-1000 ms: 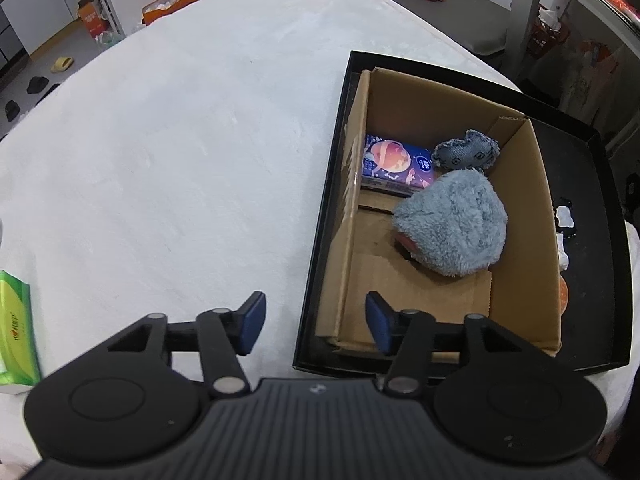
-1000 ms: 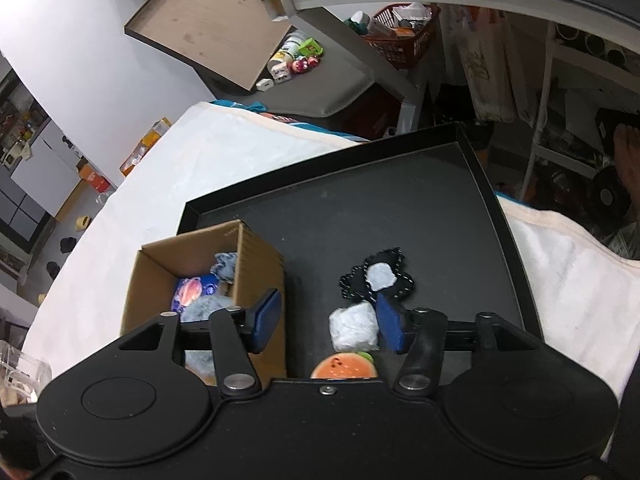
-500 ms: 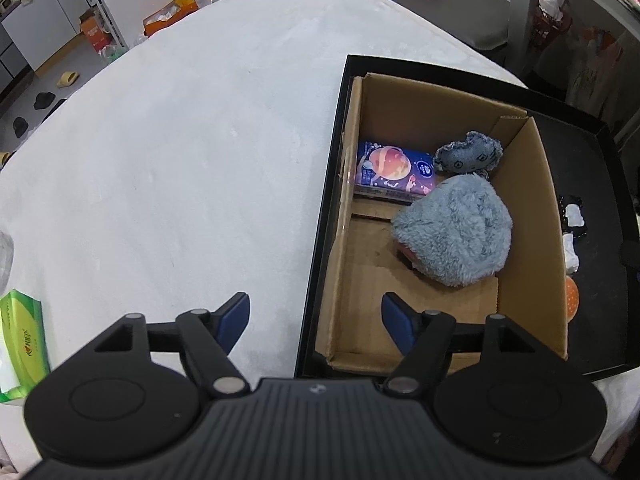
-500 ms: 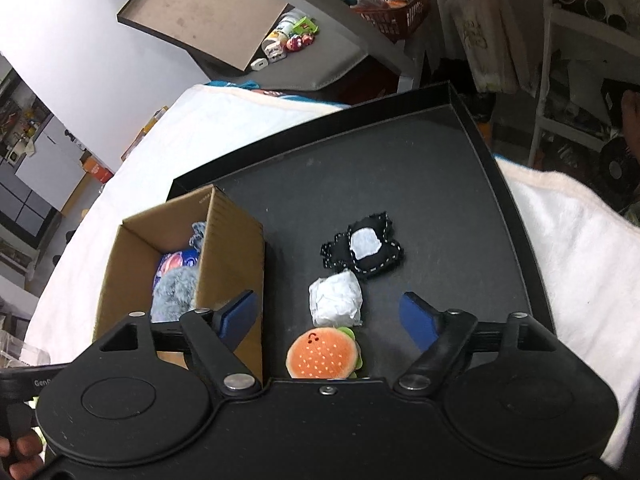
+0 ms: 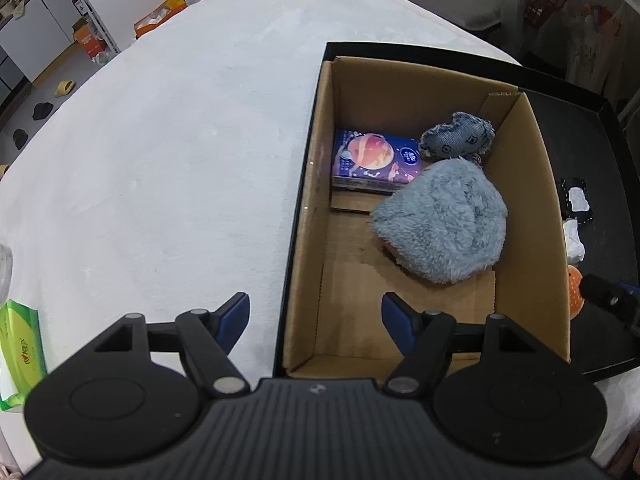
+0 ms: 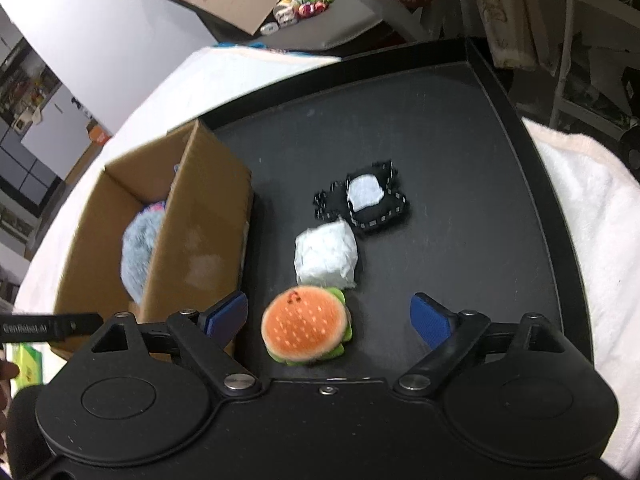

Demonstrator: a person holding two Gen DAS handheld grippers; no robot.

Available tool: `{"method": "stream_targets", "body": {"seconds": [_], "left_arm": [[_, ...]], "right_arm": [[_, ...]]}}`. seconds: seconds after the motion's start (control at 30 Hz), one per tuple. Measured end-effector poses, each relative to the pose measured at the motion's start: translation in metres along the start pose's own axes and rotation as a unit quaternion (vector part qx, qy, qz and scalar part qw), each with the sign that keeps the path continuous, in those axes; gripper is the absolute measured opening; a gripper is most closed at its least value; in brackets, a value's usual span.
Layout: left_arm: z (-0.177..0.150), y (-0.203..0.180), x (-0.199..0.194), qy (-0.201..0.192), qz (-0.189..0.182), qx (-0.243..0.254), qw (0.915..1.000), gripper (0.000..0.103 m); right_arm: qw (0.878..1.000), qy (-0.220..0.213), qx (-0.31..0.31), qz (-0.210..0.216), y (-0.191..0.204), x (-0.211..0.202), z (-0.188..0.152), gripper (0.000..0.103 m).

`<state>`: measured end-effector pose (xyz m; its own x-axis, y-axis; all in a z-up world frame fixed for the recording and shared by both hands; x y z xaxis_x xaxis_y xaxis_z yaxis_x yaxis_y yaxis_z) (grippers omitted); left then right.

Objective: Organize soft objects
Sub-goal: 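Move the right tool down onto the orange burger plush and grasp it, then lift the burger plush with the right tool and carry it over the box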

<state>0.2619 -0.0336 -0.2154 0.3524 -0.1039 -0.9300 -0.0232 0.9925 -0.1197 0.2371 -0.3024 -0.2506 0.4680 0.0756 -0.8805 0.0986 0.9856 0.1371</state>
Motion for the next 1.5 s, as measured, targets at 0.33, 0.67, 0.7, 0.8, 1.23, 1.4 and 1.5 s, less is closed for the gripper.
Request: {"method": "stream_targets", "body": {"seconds": [0.33,0.67,0.7,0.8,1.23,1.4,1.5], "left_arm": [[-0.001,-0.008,0.014,0.013,0.012,0.005,0.9998,0.071],[-0.002,-0.015,0.021,0.017,0.012,0.009,0.9997,0.071],[-0.003,-0.016,0.022,0.019,0.012,0.009,0.9997,0.071],[-0.005,-0.017,0.025,0.021,0.009,0.009,0.9997,0.071],[-0.004,-0.011,0.017,0.015,0.004,0.002,0.9999,0.071],[-0.001,-0.008,0.008,0.003,0.001,-0.002,1.0000,0.071],[-0.003,-0.005,0.006,0.003,-0.004,-0.009,0.9999,0.071]], "right_arm": [[0.999,0.018,-0.032,-0.001,0.010,0.013,-0.008,0.088],[0.998,0.013,-0.060,-0.012,0.021,0.020,-0.012,0.072],[0.998,0.018,-0.062,-0.010,0.022,0.022,-0.014,0.061],[0.997,0.013,-0.073,-0.014,0.025,0.021,-0.017,0.049],[0.999,0.002,-0.040,-0.010,0.009,0.004,-0.011,0.038],[1.000,-0.007,-0.021,-0.010,0.004,-0.005,-0.006,0.037],[1.000,-0.013,-0.019,-0.007,0.005,-0.011,-0.006,0.037]]}}
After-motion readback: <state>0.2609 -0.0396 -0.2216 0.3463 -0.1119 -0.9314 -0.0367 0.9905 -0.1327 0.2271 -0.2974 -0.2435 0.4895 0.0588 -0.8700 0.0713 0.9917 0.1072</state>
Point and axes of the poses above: each gripper's, at about its wrist camera, not at the fingertips, and x roughly the way its jaws point, y to its left, z to its top, the point moved 4 cm from there along x, roughly the way its jaws point, and after that the axes turned 14 degrees about -z, right-handed, at the moved point
